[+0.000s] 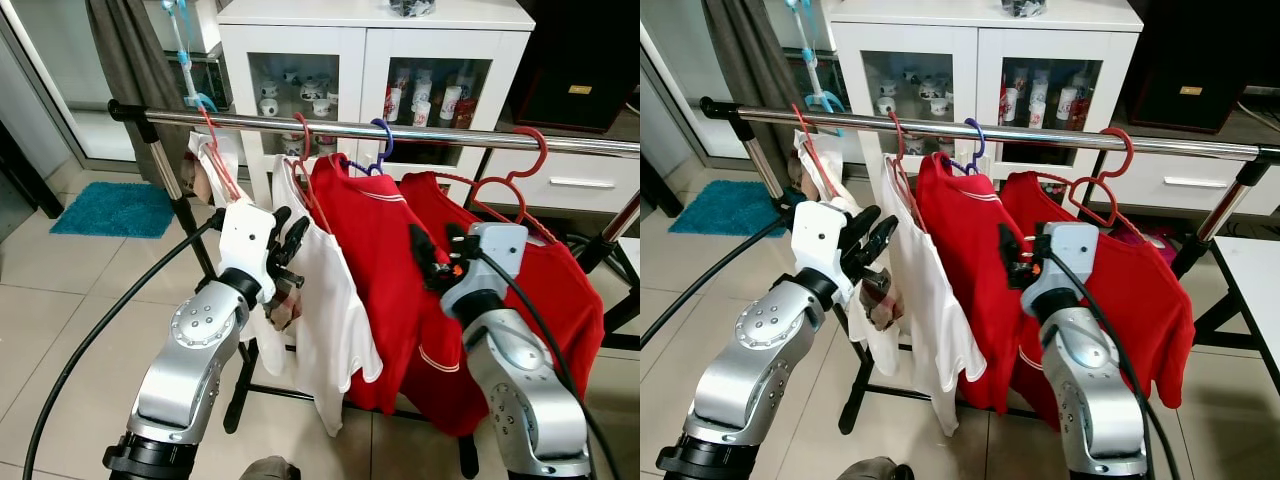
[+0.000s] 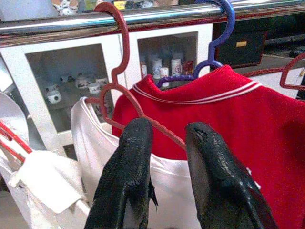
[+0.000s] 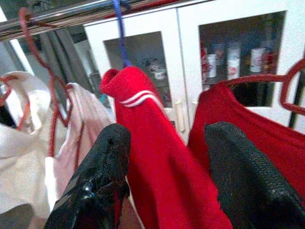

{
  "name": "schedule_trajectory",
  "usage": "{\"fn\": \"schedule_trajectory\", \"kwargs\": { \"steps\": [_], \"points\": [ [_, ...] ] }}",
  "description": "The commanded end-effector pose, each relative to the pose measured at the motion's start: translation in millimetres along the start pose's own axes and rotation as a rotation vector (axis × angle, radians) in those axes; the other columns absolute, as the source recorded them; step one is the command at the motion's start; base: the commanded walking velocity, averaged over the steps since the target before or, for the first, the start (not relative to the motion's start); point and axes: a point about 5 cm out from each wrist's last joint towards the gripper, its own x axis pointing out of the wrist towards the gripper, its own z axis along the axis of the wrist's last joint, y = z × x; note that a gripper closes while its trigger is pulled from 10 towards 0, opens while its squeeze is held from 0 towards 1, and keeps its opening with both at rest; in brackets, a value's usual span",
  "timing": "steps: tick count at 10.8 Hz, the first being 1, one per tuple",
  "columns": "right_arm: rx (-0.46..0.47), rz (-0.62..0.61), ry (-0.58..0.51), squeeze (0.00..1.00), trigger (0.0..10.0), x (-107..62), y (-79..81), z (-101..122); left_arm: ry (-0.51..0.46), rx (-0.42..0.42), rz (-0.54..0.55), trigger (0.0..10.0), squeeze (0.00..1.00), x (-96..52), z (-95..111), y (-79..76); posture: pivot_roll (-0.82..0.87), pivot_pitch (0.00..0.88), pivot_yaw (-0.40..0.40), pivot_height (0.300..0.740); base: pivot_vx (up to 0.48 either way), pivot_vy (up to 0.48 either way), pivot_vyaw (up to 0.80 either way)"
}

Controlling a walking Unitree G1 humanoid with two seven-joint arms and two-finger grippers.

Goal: Hang hanger

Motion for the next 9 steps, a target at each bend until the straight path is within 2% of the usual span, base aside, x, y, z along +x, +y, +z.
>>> {"fn": "schedule_trajectory", "kwargs": {
  "steps": [1, 2, 3, 4, 5, 9],
  "points": [
    [0.009, 0.012, 0.0, 0.0, 10.0, 2.0, 2.6, 0, -0.012, 0.017, 0.018, 10.0, 0.0, -1.3, 3, 2.6, 0.12, 0.012, 0.036, 0.74, 0.0, 0.0, 0.0],
    [-0.049, 0.062, 0.004, 0.0, 10.0, 2.5, 10.3, -1, -0.009, 0.012, 0.039, 10.0, 0.0, -3.2, 3, 4.4, 0.13, 0.021, 0.032, 0.74, 0.0, -0.48, 0.8],
    [-0.083, 0.078, 0.004, 0.0, 10.0, 2.3, 13.6, -2, -0.009, -0.023, 0.049, 10.0, 0.0, -4.5, 3, 5.6, 0.13, 0.024, 0.035, 0.74, 0.0, 0.0, 0.8],
    [-0.038, 0.061, 0.011, 0.0, 10.0, 2.1, 13.0, -3, 0.006, -0.092, 0.063, 10.0, 0.0, -4.8, 2, 8.3, 0.13, 0.025, 0.037, 0.74, 0.0, 0.48, 0.0],
    [0.001, 0.052, 0.014, 0.0, 10.0, 1.9, 11.3, -3, 0.01, -0.062, 0.063, 10.0, 0.0, -4.0, 2, 9.9, 0.13, 0.027, 0.039, 0.74, 0.0, 0.364, 0.0],
    [0.002, -0.004, -0.002, 0.0, 10.0, -0.3, 4.9, -3, 0.03, -0.046, 0.028, 10.0, 0.0, -5.0, -1, 3.7, 0.12, 0.029, 0.046, 0.74, 0.0, 0.0, 0.0]
  ]
}}
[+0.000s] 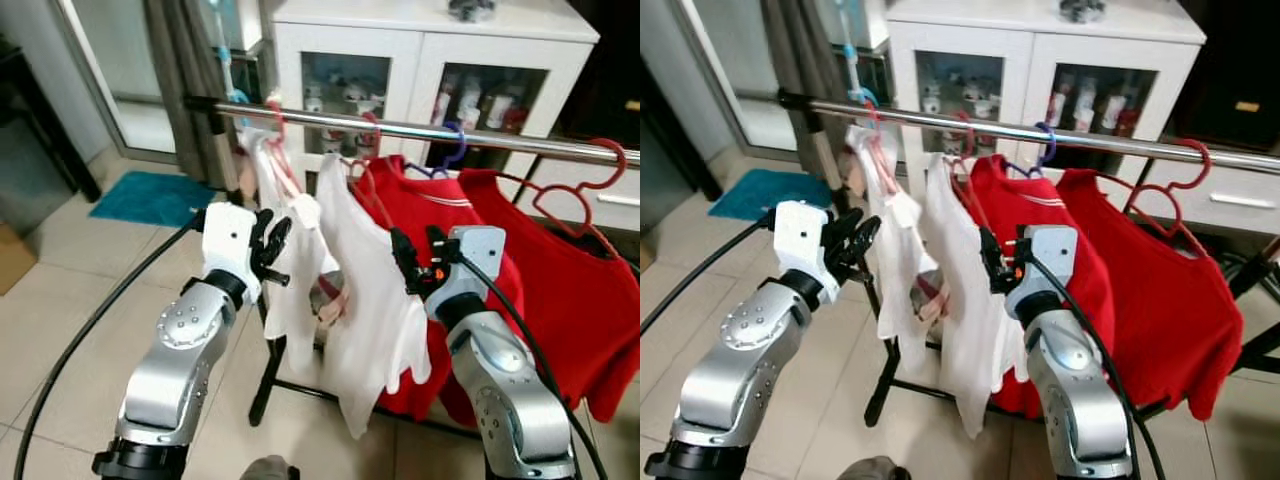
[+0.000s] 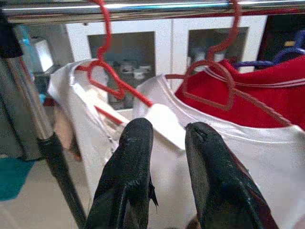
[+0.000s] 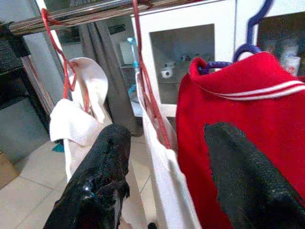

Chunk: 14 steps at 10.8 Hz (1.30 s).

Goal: Hang hanger

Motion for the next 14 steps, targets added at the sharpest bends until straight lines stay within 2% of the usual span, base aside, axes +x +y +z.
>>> {"fn": "schedule_trajectory", "kwargs": {
  "steps": [1, 3, 6, 8, 14],
  "points": [
    [0.002, -0.022, 0.0, 0.0, 10.0, -0.6, -4.6, 0, -0.006, 0.001, -0.019, 10.0, 0.0, 0.1, 2, -4.1, 0.12, 0.026, 0.045, 0.74, 0.0, 0.0, 0.0],
    [-0.019, -0.017, -0.014, 0.0, 10.0, 0.7, -4.1, 2, -0.014, 0.022, -0.022, 10.0, 0.0, 1.2, 4, -3.8, 0.12, 0.019, 0.044, 0.74, 0.0, 0.0, 0.0],
    [-0.041, -0.048, 0.031, 0.0, 10.0, 0.8, -7.8, -6, -0.012, 0.026, -0.023, 10.0, 0.0, 1.7, 3, -4.3, 0.12, 0.01, 0.045, 0.74, 0.0, -0.351, 0.0],
    [-0.029, -0.066, 0.042, 0.0, 10.0, -0.3, -11.6, -8, -0.008, -0.008, 0.002, 10.0, 0.0, 2.6, 1, 0.1, 0.11, 0.003, 0.049, 0.74, 0.0, 0.0, 0.0],
    [-0.037, -0.061, 0.042, 0.0, 10.0, 0.4, -11.0, -10, 0.002, 0.003, 0.001, 10.0, 0.0, 2.7, -1, 1.1, 0.12, 0.011, 0.051, 0.74, 0.0, 0.0, 0.0]
  ]
}}
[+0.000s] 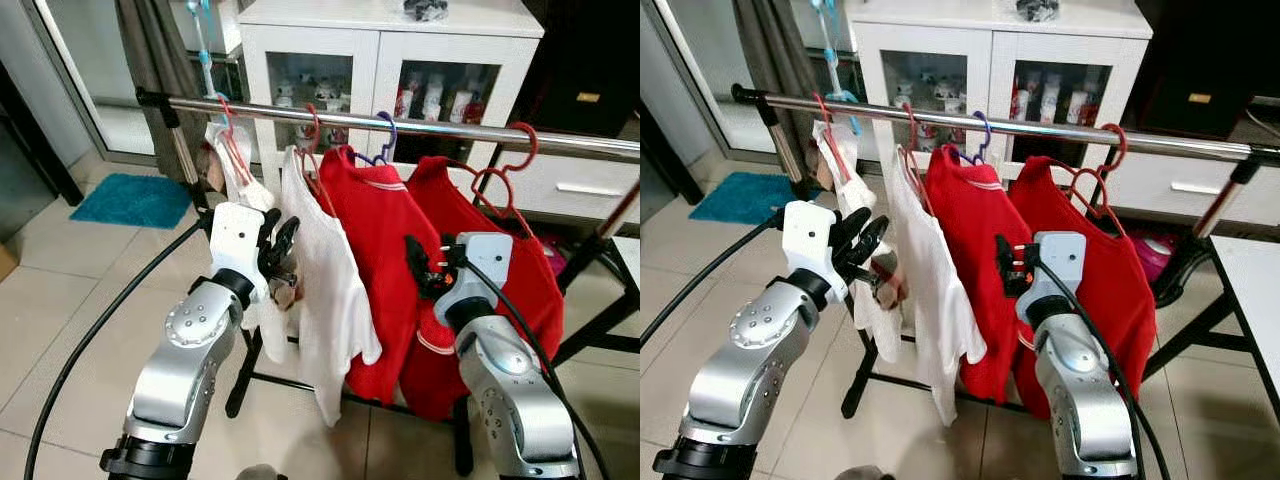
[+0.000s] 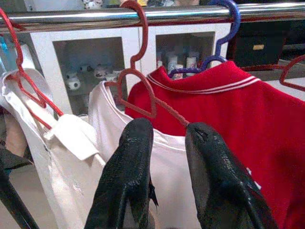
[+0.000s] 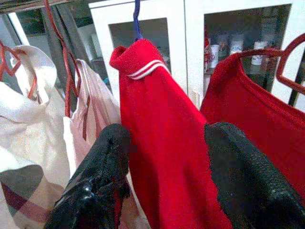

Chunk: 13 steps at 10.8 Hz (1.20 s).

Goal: Hang hanger

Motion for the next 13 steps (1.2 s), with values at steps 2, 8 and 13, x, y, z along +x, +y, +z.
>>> {"fn": "schedule_trajectory", "kwargs": {
  "steps": [2, 8, 13],
  "points": [
    [0.001, -0.001, 0.005, 0.0, 10.0, 0.6, -0.7, -2, 0.021, 0.005, 0.004, 10.0, 0.0, 0.4, -3, 1.3, 0.12, 0.014, 0.051, 0.74, 0.0, 0.0, 0.0],
    [-0.002, -0.012, -0.01, 0.0, 10.0, -1.2, -1.6, -2, 0.024, -0.07, -0.015, 10.0, 1.0, -1.1, -3, 0.4, 0.11, 0.023, 0.055, 0.74, 0.0, 0.0, 0.0],
    [0.052, -0.009, -0.131, 1.0, 10.0, -5.2, -6.0, 8, -0.007, 0.072, 0.076, 10.0, 1.0, 1.0, -2, 8.0, 0.12, 0.027, 0.059, 0.74, 0.0, 0.0, 0.0]
  ]
}}
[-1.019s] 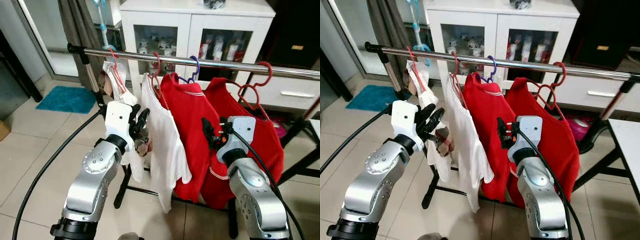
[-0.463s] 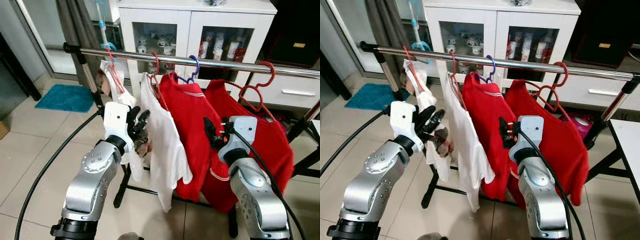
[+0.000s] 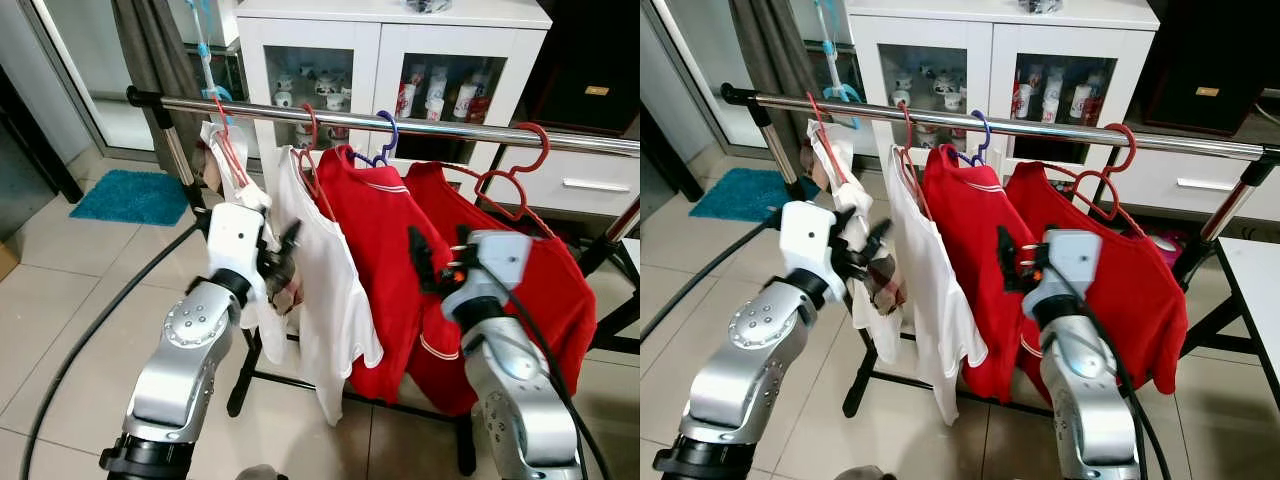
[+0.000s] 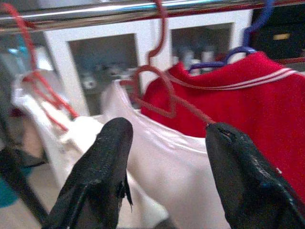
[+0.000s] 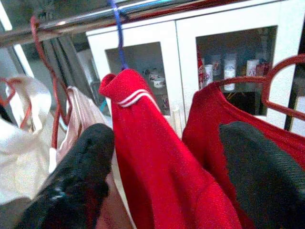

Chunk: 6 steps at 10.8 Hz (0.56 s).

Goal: Hang hanger

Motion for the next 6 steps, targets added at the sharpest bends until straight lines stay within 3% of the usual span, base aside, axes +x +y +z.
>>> {"fn": "schedule_trajectory", "kwargs": {
  "steps": [1, 2, 3, 4, 5, 6],
  "points": [
    [0.005, -0.017, 0.002, 1.0, 10.0, -0.1, -2.8, -0.4, -0.018, 0.029, 0.052, 10.0, 1.0, 2.0, 2.0, 4.4, 0.12, 0.026, 0.061, 0.74, 0.0, 0.0, 0.0],
    [0.05, -0.029, -0.008, 1.0, 10.0, -0.1, -3.1, -0.2, -0.007, 0.013, 0.064, 10.0, 1.0, 2.7, 2.2, 5.3, 0.12, 0.026, 0.062, 0.74, 0.0, 0.0, 0.0],
    [0.022, -0.009, -0.01, 1.0, 10.0, -0.3, -0.1, -0.2, -0.003, 0.015, 0.046, 10.0, 1.0, 2.2, 3.1, 5.3, 0.11, 0.025, 0.065, 0.74, 0.0, 0.0, 0.0],
    [0.035, 0.046, -0.009, 1.0, 10.0, -1.9, 5.6, -4.3, -0.019, 0.027, 0.035, 10.0, 0.0, 2.0, 3.8, 5.2, 0.11, 0.025, 0.066, 0.74, 0.0, 0.0, 0.0],
    [0.026, 0.013, 0.002, 1.0, 10.0, -2.0, 2.4, -5.2, -0.023, 0.034, 0.037, 10.0, 0.0, 2.3, 3.9, 5.1, 0.11, 0.024, 0.067, 0.74, 0.0, 0.0, 0.0],
    [0.078, -0.048, -0.03, 1.0, 10.0, -0.9, -3.6, 0.9, -0.027, 0.035, 0.038, 10.0, 0.0, 2.5, 3.8, 4.5, 0.11, 0.024, 0.066, 0.74, 0.0, 0.0, 0.0]
  ]
}}
